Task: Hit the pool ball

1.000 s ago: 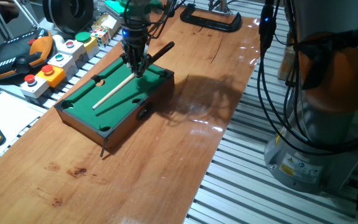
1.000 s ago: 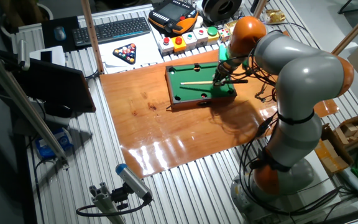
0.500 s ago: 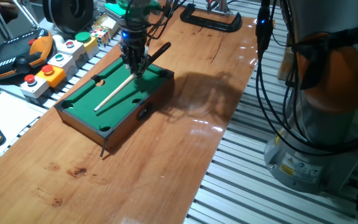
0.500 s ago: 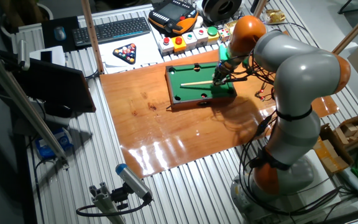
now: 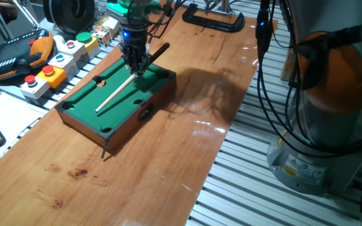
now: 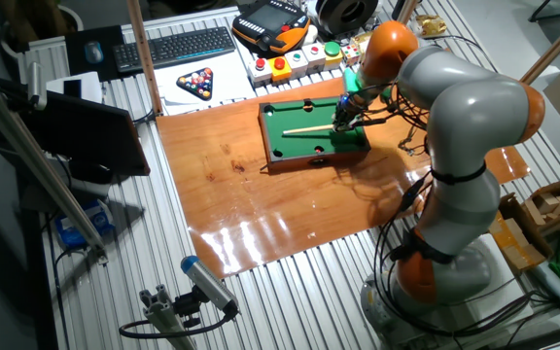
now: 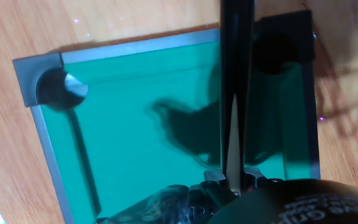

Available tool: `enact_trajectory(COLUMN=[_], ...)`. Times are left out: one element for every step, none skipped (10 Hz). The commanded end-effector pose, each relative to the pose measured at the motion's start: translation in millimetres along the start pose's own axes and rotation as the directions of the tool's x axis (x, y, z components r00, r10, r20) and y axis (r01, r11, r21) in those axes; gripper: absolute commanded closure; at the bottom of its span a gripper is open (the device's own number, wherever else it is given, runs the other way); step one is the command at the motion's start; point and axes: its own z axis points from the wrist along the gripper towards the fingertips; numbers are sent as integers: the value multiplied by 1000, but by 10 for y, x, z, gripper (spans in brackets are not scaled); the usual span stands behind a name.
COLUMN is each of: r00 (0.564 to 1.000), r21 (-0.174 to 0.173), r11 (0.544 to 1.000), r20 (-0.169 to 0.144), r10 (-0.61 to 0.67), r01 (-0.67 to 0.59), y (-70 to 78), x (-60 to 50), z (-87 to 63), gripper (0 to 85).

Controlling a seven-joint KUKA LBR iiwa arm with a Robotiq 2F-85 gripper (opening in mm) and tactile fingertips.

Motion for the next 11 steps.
enact_trajectory(r00=[1000,1000,1000,999,999,999,999,999,999,999,998], r21=[4,5,6,6,7,7,7,5,3,7,12], r11=[1000,1000,1000,999,999,999,999,999,999,999,998], r20=[-7,-13,-15,-15,-19,-21,-21,-21,-20,-21,-26], r10=[-5,-12,-26,-33,-36,-41,-45,-47,-47,-50,-56], r01=[5,12,26,33,36,41,45,47,47,50,56], y=[1,5,14,26,38,50,61,67,72,73,76], x=[6,12,20,24,24,24,21,20,22,25,27], z=[4,10,23,39,60,80,94,104,113,125,136], gripper=[840,840,840,840,840,840,840,840,840,840,843])
